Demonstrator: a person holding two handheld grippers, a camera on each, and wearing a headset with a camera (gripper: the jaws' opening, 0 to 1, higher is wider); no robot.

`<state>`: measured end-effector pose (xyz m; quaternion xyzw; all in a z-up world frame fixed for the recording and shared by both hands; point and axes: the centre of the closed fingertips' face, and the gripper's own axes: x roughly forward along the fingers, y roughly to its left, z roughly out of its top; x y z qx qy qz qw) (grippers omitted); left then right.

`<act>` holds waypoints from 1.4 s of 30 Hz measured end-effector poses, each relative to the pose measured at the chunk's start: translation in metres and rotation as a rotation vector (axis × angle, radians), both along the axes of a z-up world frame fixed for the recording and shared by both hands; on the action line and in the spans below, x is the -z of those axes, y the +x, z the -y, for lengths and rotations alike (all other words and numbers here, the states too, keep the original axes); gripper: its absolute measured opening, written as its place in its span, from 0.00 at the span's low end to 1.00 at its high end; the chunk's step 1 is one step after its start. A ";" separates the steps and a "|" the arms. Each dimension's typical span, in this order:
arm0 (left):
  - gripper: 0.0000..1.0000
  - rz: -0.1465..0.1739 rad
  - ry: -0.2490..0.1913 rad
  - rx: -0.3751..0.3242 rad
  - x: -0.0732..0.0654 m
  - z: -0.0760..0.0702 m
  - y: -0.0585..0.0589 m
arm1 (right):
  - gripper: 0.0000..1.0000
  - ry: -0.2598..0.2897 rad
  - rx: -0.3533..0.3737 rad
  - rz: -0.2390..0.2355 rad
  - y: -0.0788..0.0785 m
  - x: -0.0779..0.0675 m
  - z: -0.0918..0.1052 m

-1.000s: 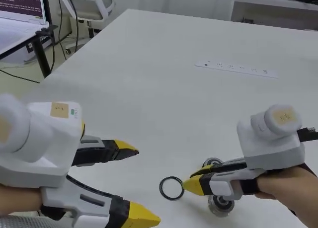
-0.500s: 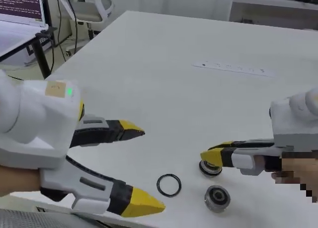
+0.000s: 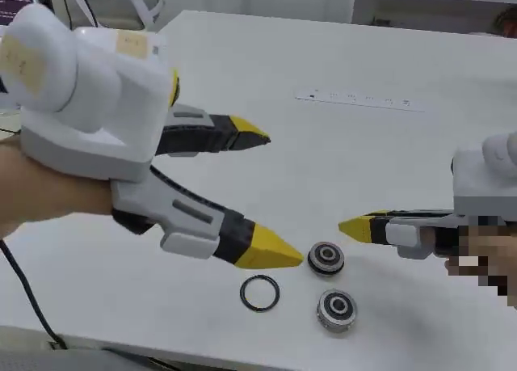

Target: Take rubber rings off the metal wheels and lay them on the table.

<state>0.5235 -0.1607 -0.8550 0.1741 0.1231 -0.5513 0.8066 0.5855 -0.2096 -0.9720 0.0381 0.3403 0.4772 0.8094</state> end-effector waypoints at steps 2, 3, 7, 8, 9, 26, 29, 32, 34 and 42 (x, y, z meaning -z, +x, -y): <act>0.84 0.007 -0.022 0.023 -0.003 0.011 0.006 | 0.16 -0.027 -0.014 0.008 -0.002 0.005 0.003; 0.83 0.008 -0.030 0.035 -0.005 0.016 0.008 | 0.15 -0.031 -0.015 0.009 -0.002 0.006 0.003; 0.83 0.022 -0.037 0.091 -0.007 0.035 0.020 | 0.16 -0.050 -0.027 0.001 -0.004 0.012 0.004; 0.83 0.024 -0.044 0.096 -0.008 0.040 0.025 | 0.16 -0.051 -0.030 -0.002 -0.005 0.013 0.004; 0.82 0.026 -0.045 0.100 -0.009 0.042 0.029 | 0.16 -0.052 -0.034 -0.002 -0.005 0.013 0.004; 0.69 0.000 -0.082 -0.057 0.055 0.038 0.068 | 0.16 -0.068 -0.072 -0.007 -0.011 0.020 0.007; 0.61 -0.030 -0.092 -0.055 0.065 0.037 0.065 | 0.15 -0.084 -0.083 0.004 -0.012 0.024 0.008; 0.53 -0.053 -0.079 -0.055 0.076 0.037 0.062 | 0.16 -0.083 -0.104 -0.005 -0.015 0.027 0.008; 0.51 -0.057 -0.061 -0.049 0.084 0.038 0.059 | 0.16 -0.094 -0.113 -0.006 -0.017 0.029 0.008; 0.42 -0.068 0.042 0.008 0.113 0.047 0.047 | 0.19 -0.107 -0.170 0.013 -0.023 0.034 0.005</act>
